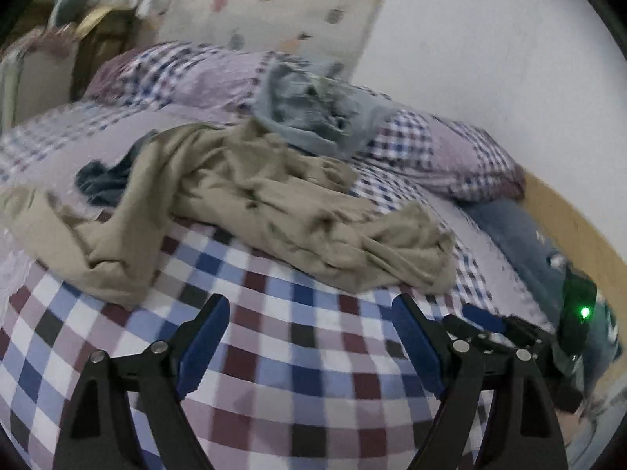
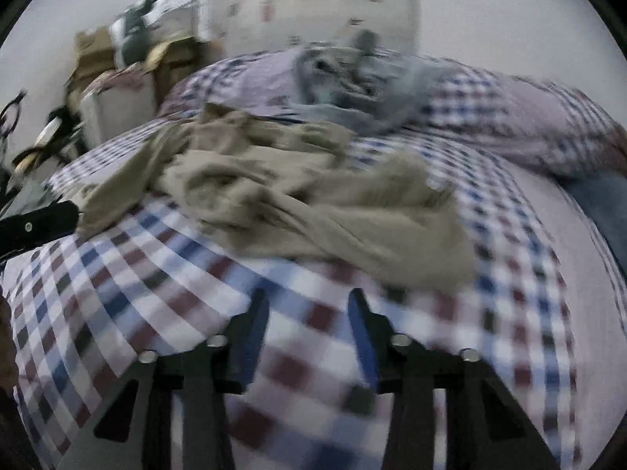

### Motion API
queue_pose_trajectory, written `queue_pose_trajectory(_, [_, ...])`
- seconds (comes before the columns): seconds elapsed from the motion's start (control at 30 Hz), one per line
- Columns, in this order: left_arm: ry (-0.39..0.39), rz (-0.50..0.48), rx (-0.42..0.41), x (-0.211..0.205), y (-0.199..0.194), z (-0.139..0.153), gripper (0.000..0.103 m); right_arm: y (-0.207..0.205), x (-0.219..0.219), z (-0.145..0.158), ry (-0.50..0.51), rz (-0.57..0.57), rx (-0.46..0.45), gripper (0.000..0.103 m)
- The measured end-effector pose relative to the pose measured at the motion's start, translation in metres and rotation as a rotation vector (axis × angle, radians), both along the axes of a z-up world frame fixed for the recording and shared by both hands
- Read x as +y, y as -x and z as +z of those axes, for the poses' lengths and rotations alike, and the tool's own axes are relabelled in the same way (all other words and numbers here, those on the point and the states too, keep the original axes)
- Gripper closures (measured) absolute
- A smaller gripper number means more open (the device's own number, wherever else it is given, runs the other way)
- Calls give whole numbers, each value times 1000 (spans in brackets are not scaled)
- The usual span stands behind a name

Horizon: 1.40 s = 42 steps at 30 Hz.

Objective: Fold clothes

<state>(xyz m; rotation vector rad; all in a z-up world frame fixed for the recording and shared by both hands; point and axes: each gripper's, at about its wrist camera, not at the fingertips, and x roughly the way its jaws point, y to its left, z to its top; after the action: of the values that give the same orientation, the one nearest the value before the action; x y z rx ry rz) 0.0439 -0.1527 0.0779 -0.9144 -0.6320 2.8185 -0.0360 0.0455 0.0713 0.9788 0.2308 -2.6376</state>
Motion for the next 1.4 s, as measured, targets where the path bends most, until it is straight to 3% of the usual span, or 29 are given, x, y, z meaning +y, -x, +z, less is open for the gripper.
queue_pose_trajectory(0.27, [-190, 150, -86, -58, 16, -21, 16, 62, -89, -3, -173, 233, -57, 72])
queue_pose_trajectory(0.33, [-209, 160, -96, -62, 19, -24, 16, 68, -99, -6, -225, 258, -71, 86])
queue_pose_trajectory(0.37, [-215, 161, -99, -62, 20, -24, 16, 71, -103, -7, -252, 267, -75, 98])
queue_pose_trajectory(0.47, [-224, 156, -102, -63, 23, -25, 16, 79, -103, -1, -301, 258, -57, 100])
queue_pose_trajectory(0.57, [-236, 164, -99, -65, 23, -24, 16, 94, -89, 26, -273, 167, 7, 100])
queue_pose_trajectory(0.73, [-263, 182, -100, -71, 24, -26, 16, 125, -45, 81, -121, -25, 81, 101])
queue_pose_trajectory(0.87, [-266, 181, -103, -70, 26, -27, 16, 158, 14, 111, 16, -263, 104, 101])
queue_pose_trajectory(0.93, [-258, 173, -99, -68, 27, -27, 16, 176, 53, 110, 39, -419, 65, 102])
queue_pose_trajectory(1.0, [-249, 166, -92, -66, 28, -26, 16, 194, 94, 104, 43, -586, 4, 100])
queue_pose_trajectory(1.07, [-243, 158, -93, -63, 31, -27, 16, 195, 123, 96, 68, -657, -38, 98])
queue_pose_trajectory(1.17, [-250, 146, -102, -57, 35, -29, 16, 171, 131, 81, 73, -583, -51, 90])
queue_pose_trajectory(1.27, [-259, 123, -113, -46, 39, -32, 16, 141, 125, 58, 100, -439, -102, 55])
queue_pose_trajectory(1.4, [-239, 76, -114, -28, 41, -33, 16, 122, 109, 24, 77, -339, -173, 55])
